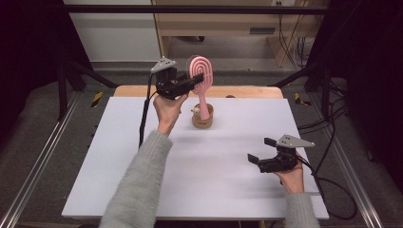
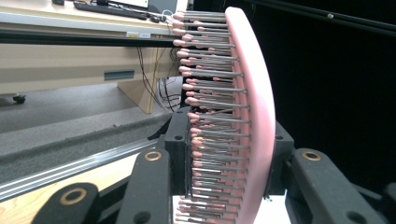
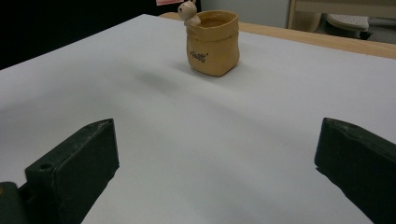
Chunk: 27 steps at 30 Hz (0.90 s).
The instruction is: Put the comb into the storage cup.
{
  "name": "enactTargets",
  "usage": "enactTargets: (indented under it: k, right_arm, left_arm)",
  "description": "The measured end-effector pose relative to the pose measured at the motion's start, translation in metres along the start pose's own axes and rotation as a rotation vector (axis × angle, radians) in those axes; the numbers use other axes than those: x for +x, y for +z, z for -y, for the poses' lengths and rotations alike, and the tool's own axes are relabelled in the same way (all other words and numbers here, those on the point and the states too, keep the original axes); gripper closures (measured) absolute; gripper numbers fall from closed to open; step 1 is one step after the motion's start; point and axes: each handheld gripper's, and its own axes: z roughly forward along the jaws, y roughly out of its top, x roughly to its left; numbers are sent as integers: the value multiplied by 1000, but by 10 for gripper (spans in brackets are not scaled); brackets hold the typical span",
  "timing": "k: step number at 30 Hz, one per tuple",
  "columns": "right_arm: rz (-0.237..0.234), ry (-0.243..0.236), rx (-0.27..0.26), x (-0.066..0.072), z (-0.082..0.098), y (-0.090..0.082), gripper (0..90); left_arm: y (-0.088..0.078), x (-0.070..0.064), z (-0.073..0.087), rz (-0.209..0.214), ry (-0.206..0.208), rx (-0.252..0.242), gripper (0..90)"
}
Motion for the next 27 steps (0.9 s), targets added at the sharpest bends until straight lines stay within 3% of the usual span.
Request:
enactTargets:
  k: [27]
  right_arm:
    - [6, -3, 6, 0, 0, 0, 0]
  left_arm:
    - [29, 18, 4, -45, 1, 6, 628]
